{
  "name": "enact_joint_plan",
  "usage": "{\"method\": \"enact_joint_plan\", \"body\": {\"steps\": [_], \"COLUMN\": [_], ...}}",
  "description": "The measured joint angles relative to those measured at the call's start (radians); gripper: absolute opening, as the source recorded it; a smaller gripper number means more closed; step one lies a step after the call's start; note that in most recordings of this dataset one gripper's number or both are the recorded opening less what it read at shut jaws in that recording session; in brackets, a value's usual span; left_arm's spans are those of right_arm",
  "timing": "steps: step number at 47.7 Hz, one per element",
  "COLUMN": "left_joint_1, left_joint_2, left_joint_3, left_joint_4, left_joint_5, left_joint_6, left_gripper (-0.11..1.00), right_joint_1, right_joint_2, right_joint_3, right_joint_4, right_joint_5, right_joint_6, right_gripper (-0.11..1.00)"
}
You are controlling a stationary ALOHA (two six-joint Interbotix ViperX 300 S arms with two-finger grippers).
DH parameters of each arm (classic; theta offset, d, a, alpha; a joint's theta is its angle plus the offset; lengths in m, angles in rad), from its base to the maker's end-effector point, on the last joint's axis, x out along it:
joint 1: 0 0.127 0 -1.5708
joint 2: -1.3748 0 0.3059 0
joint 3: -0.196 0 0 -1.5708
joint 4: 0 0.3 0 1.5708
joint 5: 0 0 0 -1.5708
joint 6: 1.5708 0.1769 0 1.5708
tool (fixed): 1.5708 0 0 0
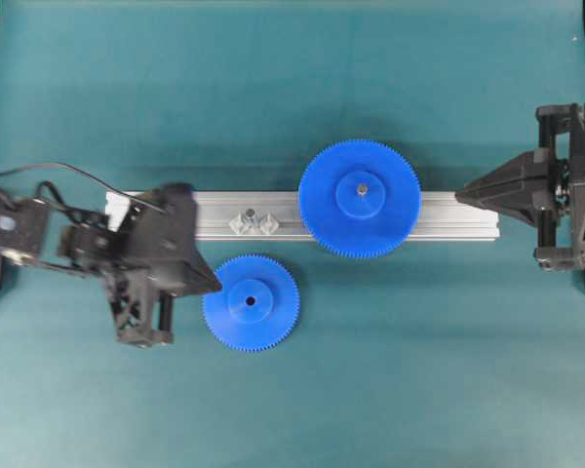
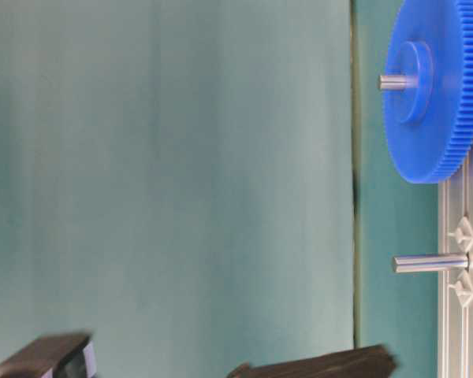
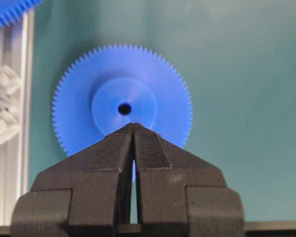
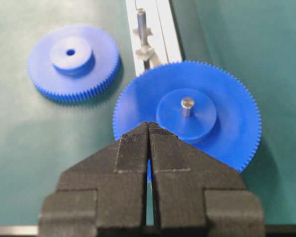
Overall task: Insert the small gear onto the shaft.
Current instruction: 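Lower the left gripper and close it on the small gear's hub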
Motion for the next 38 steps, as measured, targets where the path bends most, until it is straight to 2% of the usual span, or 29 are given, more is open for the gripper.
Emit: {"method": "enact_joint_plan", "body": {"steps": [9,28,38], "left_joint_1": [0.000,-0.002,-0.002], "left_joint_2": [0.089,0.239,0.313], "left_joint_3": [-0.078,-0.199,-0.272], "left_joint_4": [0.000,-0.002,0.000], "left_joint_5": [0.089,0.149,0.236], "left_joint_6": [0.000,0.000,0.018], "left_gripper": [-0.03,-0.03,-0.03], "right_joint_1": [-0.005,-0.020,-0.020], "right_joint_2": [-0.002,-0.008,-0.014], "right_joint_3": [0.006,0.015,0.018], "right_joint_4": [0.000,-0.002,0.000], "right_joint_5": [-0.002,0.000,0.000], "right_joint_6": [0.000,0.002,0.002], "right_gripper": [0.01,0.01,0.00]}}
